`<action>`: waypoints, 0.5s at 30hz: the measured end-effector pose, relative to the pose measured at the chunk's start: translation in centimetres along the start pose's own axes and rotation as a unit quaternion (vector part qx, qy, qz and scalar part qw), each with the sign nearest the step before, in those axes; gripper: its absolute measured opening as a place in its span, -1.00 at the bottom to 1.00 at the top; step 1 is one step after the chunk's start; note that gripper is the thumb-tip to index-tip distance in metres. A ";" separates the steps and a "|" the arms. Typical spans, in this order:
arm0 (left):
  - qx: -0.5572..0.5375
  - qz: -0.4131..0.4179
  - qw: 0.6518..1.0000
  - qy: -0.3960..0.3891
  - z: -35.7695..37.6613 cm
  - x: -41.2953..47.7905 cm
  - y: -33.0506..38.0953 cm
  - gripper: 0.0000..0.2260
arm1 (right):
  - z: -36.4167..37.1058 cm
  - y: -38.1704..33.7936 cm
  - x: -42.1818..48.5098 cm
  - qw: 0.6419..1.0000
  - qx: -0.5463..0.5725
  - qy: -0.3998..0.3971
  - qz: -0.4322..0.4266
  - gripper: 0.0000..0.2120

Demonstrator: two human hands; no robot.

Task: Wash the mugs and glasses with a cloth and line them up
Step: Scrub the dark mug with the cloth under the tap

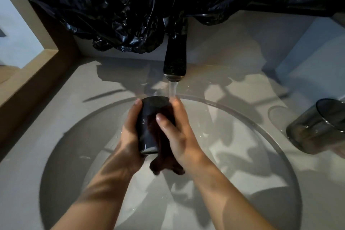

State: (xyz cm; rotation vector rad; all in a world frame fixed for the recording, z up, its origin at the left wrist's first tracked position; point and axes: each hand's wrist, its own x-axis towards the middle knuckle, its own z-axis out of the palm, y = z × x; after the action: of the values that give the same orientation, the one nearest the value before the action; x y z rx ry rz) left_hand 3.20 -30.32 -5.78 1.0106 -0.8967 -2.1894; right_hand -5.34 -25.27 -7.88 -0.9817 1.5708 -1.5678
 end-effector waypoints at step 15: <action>0.048 -0.033 0.996 -0.064 0.9 -0.9 0.5 -0.54 | -1.8 0.9 1.2 0.891 0.296 0.131 0.319 -0.54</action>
State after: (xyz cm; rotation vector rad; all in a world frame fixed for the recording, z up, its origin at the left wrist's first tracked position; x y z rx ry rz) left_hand 3.09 -29.66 -4.61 0.9647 -1.0495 -2.3063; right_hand -7.52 -25.52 -8.68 0.0928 1.2551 -1.5625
